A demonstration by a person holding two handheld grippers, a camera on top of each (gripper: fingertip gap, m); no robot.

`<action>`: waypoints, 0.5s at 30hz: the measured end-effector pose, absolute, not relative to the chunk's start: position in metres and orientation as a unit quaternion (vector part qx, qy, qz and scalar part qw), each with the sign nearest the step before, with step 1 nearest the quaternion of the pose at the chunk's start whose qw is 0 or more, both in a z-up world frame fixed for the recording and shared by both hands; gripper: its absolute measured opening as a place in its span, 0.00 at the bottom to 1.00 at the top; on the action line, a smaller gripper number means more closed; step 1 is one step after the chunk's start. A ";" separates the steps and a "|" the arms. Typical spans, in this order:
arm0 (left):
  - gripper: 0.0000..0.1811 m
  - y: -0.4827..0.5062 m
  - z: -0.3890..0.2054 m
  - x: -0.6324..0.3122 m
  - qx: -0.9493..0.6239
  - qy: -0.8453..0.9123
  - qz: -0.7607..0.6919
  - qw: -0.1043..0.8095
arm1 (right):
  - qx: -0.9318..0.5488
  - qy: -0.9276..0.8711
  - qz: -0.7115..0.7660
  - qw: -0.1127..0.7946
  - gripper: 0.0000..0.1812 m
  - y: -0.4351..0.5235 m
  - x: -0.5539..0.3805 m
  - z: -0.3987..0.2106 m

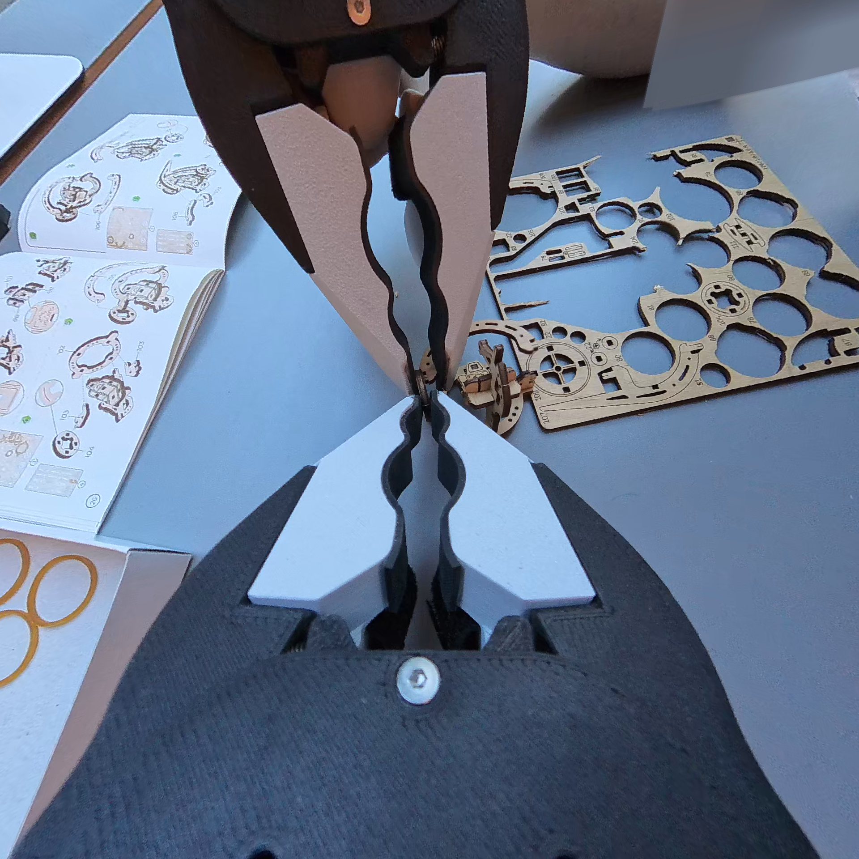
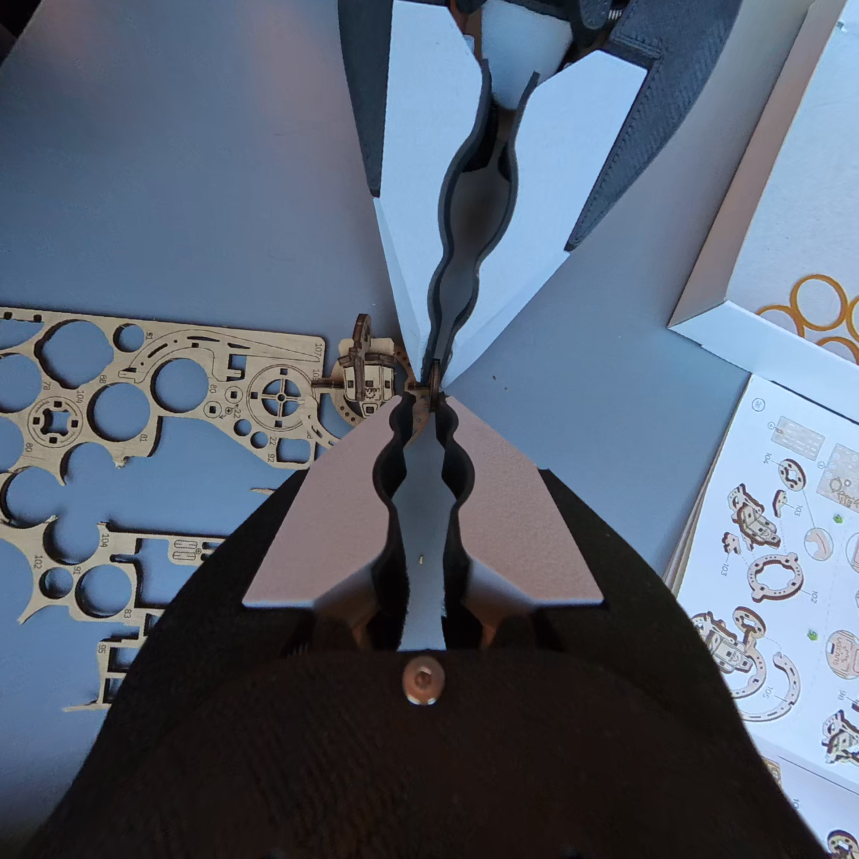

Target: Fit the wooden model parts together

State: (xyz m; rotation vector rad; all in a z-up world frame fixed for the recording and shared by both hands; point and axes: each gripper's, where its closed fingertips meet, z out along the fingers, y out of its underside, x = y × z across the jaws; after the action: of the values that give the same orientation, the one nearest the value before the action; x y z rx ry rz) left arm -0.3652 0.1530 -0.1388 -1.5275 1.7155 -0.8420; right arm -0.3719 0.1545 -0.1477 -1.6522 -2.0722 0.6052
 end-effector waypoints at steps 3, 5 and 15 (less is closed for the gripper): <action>0.01 0.152 -0.139 -0.365 -0.587 0.660 -0.325 0.339 | -0.592 -0.747 0.219 0.207 0.04 0.154 -0.371 -0.148; 0.01 0.151 -0.139 -0.364 -0.586 0.660 -0.327 0.338 | -0.595 -0.746 0.222 0.198 0.04 0.153 -0.371 -0.148; 0.01 0.152 -0.138 -0.364 -0.586 0.660 -0.324 0.341 | -0.594 -0.748 0.214 0.202 0.04 0.153 -0.370 -0.148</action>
State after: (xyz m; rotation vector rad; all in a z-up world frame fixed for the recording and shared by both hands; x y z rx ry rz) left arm -0.3637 0.1517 -0.1384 -1.5246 1.7166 -0.8433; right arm -0.3705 0.1534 -0.1478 -1.6599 -2.0890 0.5981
